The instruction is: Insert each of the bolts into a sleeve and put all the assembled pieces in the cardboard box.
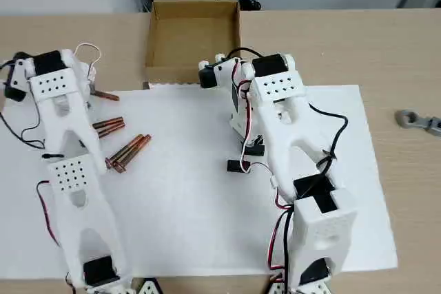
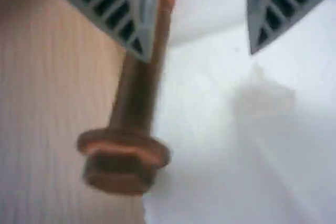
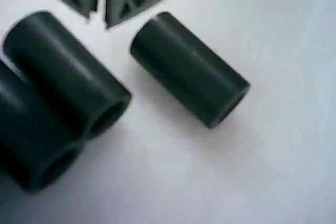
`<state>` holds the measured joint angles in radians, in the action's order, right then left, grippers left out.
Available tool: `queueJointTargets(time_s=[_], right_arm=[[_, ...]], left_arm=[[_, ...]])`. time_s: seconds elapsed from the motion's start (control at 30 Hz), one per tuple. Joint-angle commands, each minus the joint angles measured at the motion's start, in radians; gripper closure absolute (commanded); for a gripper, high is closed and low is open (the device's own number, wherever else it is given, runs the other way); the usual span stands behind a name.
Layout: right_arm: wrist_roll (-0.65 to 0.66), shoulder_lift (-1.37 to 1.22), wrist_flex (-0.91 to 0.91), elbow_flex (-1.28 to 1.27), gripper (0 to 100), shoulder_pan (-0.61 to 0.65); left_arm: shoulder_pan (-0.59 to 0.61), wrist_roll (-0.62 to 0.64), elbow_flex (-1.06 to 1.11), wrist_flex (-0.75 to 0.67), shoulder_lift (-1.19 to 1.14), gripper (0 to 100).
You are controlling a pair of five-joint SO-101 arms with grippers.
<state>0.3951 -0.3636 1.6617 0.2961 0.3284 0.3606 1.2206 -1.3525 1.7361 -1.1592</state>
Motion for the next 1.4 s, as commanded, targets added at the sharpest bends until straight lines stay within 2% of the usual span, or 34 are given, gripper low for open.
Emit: queueJointTargets(time_s=[0.0,0.33,0.47,0.67,0.8,0.93,1.17,1.37], right_arm=[[-0.011,0.004,0.001,0.038,99.5,-0.001],[-0.011,0.004,0.002,0.038,99.5,-0.001],[-0.011,0.004,0.002,0.038,99.5,-0.001],[-0.012,0.008,0.002,0.038,99.5,-0.001],[-0.012,0.005,0.004,0.038,99.5,-0.001],[-0.012,0.008,0.005,0.038,99.5,-0.002],[-0.011,0.005,0.004,0.038,99.3,-0.068],[-0.011,0.005,0.002,0.038,99.1,-0.071]], left_arm=[[-0.018,0.008,-0.035,0.018,0.012,88],[-0.017,0.009,-0.041,0.017,0.015,87],[-0.008,0.000,-0.044,0.017,0.020,82],[0.049,-0.137,-0.035,0.020,0.020,81],[0.021,-0.198,0.016,0.021,0.026,81],[-0.017,-0.270,0.217,0.023,0.135,81],[-0.017,-0.445,0.616,0.018,0.473,80],[-0.020,-0.417,0.733,0.015,0.671,80]])
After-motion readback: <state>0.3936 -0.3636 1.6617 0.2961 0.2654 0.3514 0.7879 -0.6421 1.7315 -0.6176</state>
